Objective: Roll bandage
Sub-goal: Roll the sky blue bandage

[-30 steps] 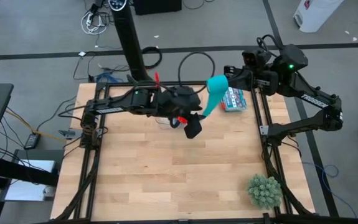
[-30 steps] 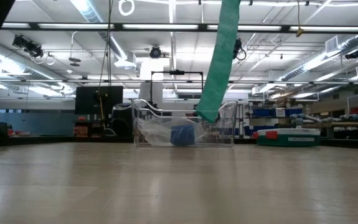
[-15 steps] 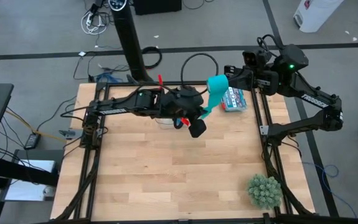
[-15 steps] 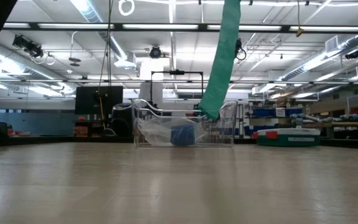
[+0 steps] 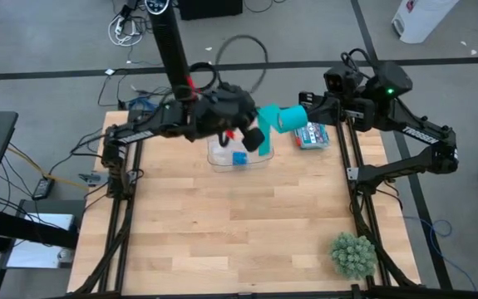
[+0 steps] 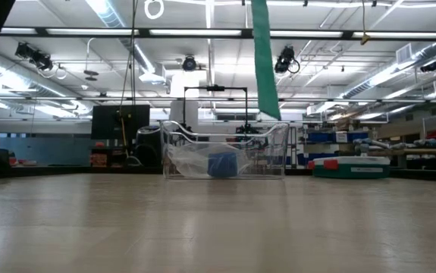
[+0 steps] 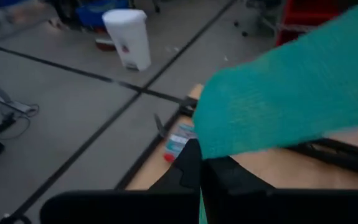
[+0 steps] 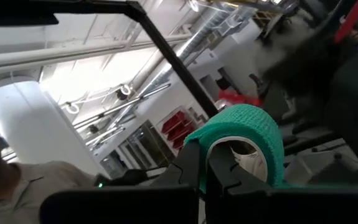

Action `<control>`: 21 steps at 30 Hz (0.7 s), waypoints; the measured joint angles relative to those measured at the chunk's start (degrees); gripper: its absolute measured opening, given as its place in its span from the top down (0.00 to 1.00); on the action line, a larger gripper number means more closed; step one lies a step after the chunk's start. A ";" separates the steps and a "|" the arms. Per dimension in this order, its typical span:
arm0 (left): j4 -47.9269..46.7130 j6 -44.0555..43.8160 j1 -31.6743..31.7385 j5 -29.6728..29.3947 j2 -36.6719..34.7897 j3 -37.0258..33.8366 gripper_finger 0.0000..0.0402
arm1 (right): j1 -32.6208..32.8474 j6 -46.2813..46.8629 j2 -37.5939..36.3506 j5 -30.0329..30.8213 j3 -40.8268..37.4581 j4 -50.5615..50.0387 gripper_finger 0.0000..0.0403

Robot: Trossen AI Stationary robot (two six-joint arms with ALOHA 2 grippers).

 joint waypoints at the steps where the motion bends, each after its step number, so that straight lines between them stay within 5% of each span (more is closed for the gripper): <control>1: 0.38 0.32 0.45 -0.02 -0.37 0.00 0.99 | 0.37 -0.01 0.00 0.09 0.00 0.04 1.00; 21: 15.81 9.79 4.90 6.54 -2.63 0.04 0.99 | 3.04 -4.04 0.63 -2.04 0.02 -7.32 1.00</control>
